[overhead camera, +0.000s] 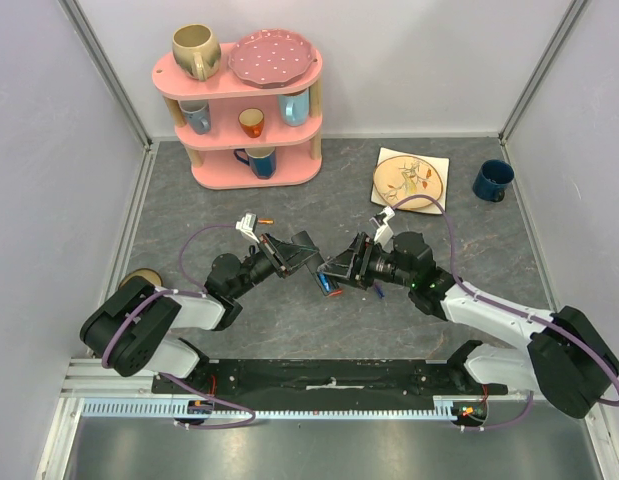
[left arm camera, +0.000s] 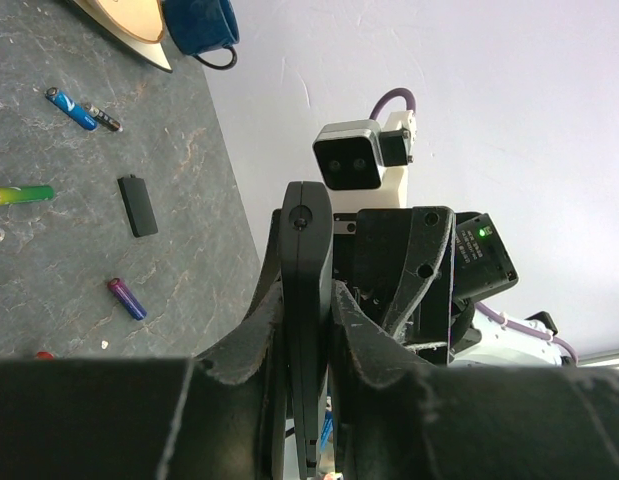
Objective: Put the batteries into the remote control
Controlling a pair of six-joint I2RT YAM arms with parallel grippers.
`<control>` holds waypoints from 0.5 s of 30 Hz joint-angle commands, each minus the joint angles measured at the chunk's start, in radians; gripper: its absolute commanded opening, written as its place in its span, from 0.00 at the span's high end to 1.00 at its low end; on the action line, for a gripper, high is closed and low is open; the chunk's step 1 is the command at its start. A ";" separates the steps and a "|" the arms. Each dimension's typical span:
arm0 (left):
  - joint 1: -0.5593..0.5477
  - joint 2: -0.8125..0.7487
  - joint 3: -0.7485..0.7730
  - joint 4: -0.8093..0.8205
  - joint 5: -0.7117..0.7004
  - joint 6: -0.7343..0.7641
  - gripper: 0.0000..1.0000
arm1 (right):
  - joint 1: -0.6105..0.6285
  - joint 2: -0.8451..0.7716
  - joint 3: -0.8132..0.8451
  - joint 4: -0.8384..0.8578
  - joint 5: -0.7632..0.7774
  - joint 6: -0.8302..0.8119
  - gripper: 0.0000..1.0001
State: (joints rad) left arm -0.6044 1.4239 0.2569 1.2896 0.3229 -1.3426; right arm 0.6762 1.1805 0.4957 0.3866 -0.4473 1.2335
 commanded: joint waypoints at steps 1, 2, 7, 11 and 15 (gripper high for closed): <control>-0.003 -0.019 0.024 0.375 0.011 0.010 0.98 | -0.007 0.016 -0.013 0.052 -0.016 0.014 0.23; -0.003 -0.019 0.024 0.375 0.011 0.008 0.98 | -0.007 0.019 -0.014 0.054 -0.016 0.012 0.24; -0.001 -0.020 0.024 0.375 0.010 0.010 0.98 | -0.009 0.025 -0.014 0.051 -0.018 0.009 0.25; -0.003 -0.022 0.024 0.375 0.010 0.010 0.98 | -0.009 0.028 -0.019 0.052 -0.019 0.008 0.26; -0.003 -0.023 0.024 0.375 0.007 0.008 0.98 | -0.009 0.031 -0.020 0.054 -0.022 0.006 0.27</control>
State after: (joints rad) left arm -0.6044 1.4239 0.2569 1.2884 0.3229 -1.3426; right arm 0.6712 1.2057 0.4847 0.4080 -0.4553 1.2400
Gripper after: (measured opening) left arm 0.241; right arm 0.731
